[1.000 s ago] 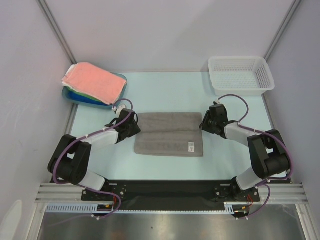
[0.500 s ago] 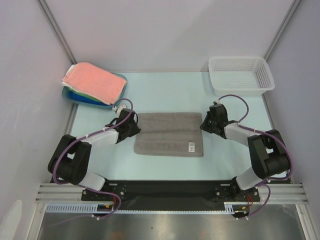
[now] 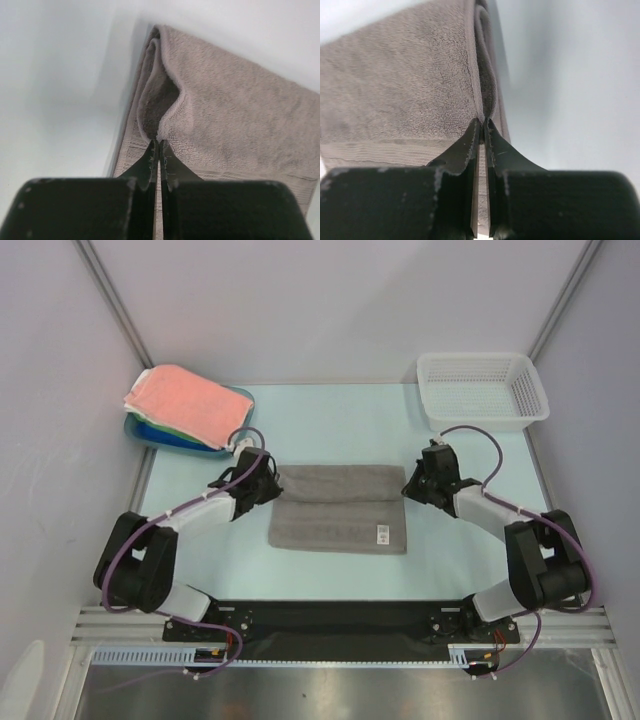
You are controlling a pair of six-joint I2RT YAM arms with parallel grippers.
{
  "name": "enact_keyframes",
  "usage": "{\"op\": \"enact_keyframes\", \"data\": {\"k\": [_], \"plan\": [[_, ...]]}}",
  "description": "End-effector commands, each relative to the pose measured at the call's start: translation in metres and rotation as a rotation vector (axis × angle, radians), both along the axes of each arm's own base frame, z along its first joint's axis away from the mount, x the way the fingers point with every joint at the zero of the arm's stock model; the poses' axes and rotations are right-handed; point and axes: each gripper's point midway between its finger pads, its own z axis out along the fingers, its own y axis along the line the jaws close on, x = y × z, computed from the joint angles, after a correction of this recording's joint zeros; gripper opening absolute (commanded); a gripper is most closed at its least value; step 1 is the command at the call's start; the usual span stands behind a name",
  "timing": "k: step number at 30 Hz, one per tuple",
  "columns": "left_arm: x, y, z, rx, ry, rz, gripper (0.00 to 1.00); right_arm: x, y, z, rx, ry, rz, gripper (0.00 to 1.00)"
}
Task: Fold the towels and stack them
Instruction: Fold the towel
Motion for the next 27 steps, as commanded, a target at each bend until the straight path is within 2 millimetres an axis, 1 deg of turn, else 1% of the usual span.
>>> {"op": "enact_keyframes", "data": {"k": [1,2,4,5,8,10,12,14,15,17,21,23,27], "plan": [[0.01,-0.005,0.045,-0.02,-0.096,-0.027,0.0,0.008,0.0,0.038,0.003,-0.074,0.011,0.0],[0.008,-0.003,0.047,-0.014,-0.095,-0.027,0.0,0.008,0.0,0.047,0.009,-0.095,0.013,0.0],[0.004,0.0,0.055,-0.015,-0.11,-0.029,0.0,0.003,-0.001,0.052,0.006,-0.094,0.018,0.0],[0.002,0.001,0.055,-0.014,-0.109,-0.032,0.0,0.002,-0.002,0.06,0.012,-0.115,0.018,0.0],[-0.002,0.003,0.061,-0.019,-0.117,-0.039,0.0,-0.007,0.0,0.064,0.009,-0.111,0.035,0.0],[-0.006,0.004,0.058,-0.019,-0.11,-0.045,0.0,-0.015,-0.001,0.068,0.009,-0.113,0.041,0.0],[-0.012,0.006,0.056,-0.018,-0.102,-0.049,0.0,-0.023,-0.001,0.066,0.009,-0.106,0.045,0.0],[-0.015,0.008,0.055,-0.014,-0.098,-0.052,0.0,-0.03,-0.002,0.069,0.011,-0.111,0.051,0.0],[-0.018,0.01,0.056,-0.016,-0.101,-0.052,0.0,-0.036,-0.002,0.066,0.007,-0.099,0.055,0.0],[-0.021,0.01,0.057,-0.018,-0.104,-0.058,0.0,-0.043,0.0,0.071,0.028,-0.106,0.073,0.0],[-0.029,0.014,0.058,-0.014,-0.103,-0.066,0.0,-0.056,0.001,0.072,0.03,-0.105,0.09,0.0],[-0.031,0.014,0.062,-0.02,-0.113,-0.07,0.0,-0.064,0.002,0.071,0.032,-0.101,0.099,0.0],[-0.037,0.013,0.059,-0.031,-0.108,-0.077,0.0,-0.075,0.004,0.067,0.031,-0.09,0.111,0.0]]}}
